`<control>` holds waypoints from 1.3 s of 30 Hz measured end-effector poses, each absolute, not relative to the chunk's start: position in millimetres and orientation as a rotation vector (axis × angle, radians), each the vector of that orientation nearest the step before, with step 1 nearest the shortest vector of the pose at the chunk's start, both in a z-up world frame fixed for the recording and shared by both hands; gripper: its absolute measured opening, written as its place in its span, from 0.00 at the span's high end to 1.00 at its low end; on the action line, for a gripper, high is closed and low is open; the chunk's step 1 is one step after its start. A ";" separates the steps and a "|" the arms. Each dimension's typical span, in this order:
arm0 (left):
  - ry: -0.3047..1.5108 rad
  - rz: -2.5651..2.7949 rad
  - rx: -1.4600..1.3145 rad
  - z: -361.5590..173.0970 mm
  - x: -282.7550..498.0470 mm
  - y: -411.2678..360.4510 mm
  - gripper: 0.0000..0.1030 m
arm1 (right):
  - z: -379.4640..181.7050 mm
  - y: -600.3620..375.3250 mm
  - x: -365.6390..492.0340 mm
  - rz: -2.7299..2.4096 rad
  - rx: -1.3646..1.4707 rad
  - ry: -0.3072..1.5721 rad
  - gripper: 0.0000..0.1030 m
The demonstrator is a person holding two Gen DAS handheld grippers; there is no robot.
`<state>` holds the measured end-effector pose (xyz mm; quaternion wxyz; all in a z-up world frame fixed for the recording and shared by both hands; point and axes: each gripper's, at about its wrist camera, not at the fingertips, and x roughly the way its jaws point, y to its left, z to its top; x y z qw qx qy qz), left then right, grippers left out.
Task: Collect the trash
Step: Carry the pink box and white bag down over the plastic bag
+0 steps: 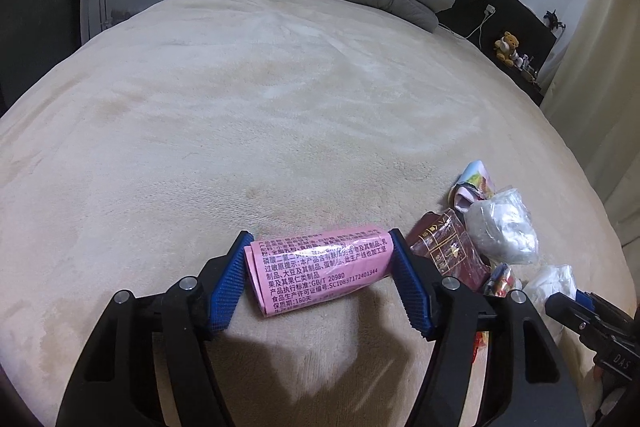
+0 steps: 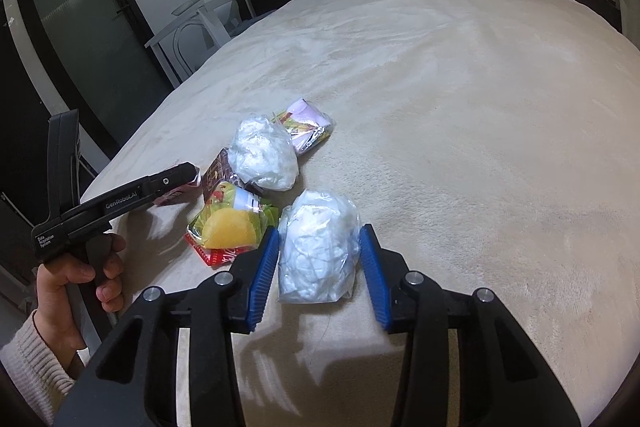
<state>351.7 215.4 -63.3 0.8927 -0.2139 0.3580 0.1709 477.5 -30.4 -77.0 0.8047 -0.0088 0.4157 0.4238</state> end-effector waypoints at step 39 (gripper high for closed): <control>0.563 0.130 -0.487 -3.6 240.4 141.6 0.36 | -48.2 -122.2 385.3 0.883 0.087 0.825 0.59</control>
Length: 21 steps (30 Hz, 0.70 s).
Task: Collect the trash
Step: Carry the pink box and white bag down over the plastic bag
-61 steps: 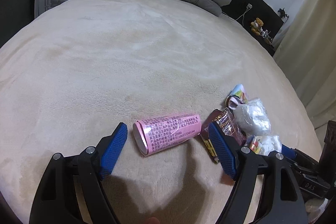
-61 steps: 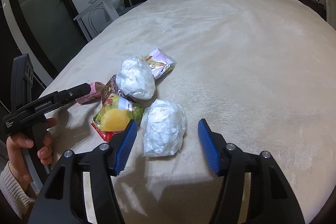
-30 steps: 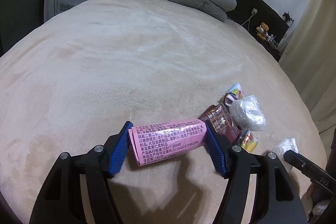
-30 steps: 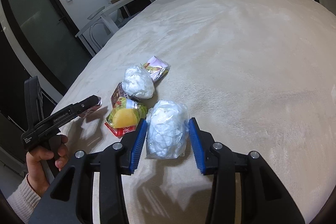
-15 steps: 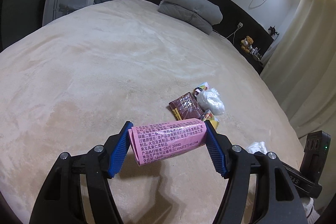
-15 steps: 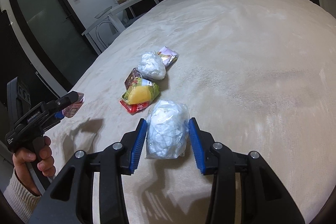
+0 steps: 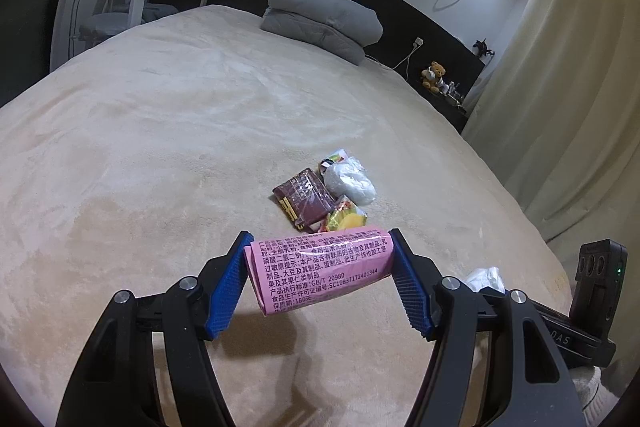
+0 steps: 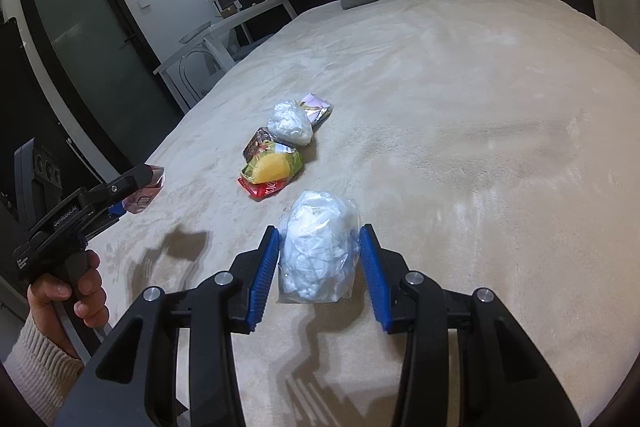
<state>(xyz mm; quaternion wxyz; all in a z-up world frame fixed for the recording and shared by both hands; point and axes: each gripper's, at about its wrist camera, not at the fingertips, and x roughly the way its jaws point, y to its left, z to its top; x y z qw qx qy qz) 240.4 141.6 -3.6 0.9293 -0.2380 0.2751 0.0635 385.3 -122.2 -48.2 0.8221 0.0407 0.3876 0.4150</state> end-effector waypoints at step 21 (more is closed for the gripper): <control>0.497 0.017 -0.465 4.0 147.9 70.8 0.36 | -22.8 -187.1 278.7 0.898 0.140 0.710 0.59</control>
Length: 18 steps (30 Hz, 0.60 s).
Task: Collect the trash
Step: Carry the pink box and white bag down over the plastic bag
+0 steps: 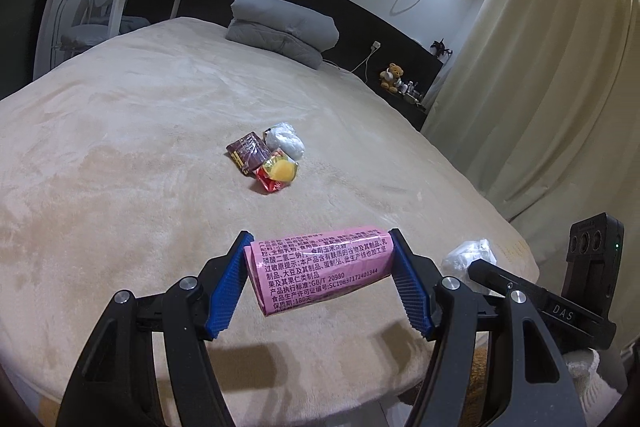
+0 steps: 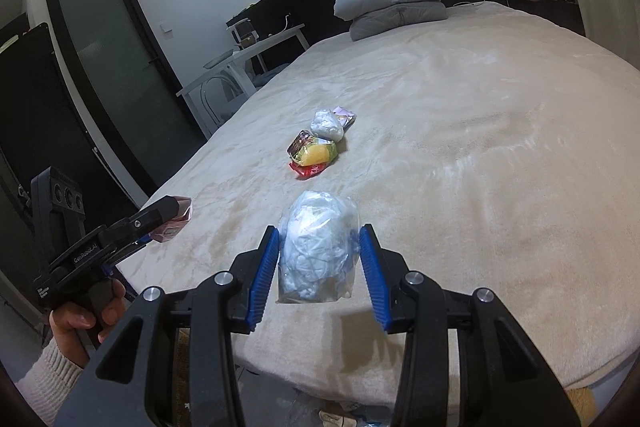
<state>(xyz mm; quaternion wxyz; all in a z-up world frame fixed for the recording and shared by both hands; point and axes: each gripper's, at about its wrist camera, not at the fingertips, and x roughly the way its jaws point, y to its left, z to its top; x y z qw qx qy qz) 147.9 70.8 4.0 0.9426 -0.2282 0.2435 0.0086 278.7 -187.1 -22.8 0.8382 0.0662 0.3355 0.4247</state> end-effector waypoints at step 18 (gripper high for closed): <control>0.510 -0.052 -0.418 -5.6 96.8 18.4 0.36 | -25.7 -217.5 202.5 0.904 0.116 0.681 0.59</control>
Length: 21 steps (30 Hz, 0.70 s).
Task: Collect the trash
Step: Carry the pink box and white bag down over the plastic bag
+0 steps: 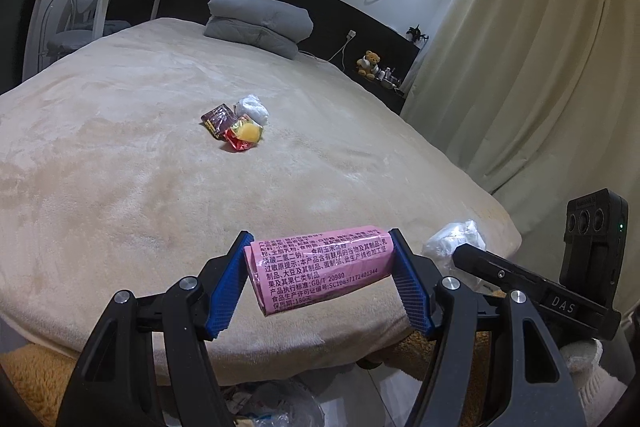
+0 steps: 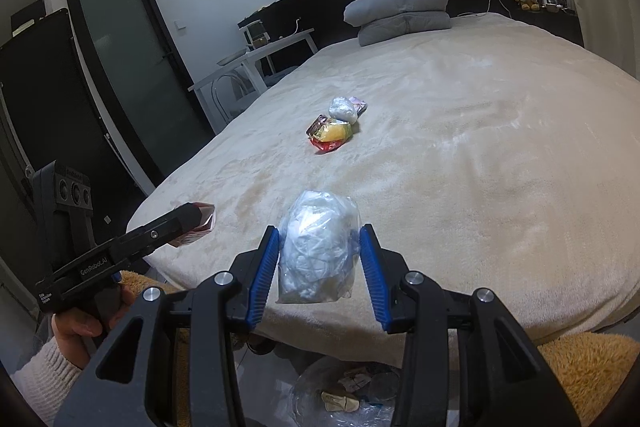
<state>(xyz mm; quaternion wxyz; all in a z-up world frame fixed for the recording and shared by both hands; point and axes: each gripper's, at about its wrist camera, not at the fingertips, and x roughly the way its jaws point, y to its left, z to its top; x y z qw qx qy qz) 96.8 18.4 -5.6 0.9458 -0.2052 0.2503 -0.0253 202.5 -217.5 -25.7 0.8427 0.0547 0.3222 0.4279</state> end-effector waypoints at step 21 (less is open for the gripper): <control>0.637 -0.108 -0.424 -30.6 73.6 -15.1 0.36 | -56.8 -214.5 174.2 0.896 0.044 0.832 0.59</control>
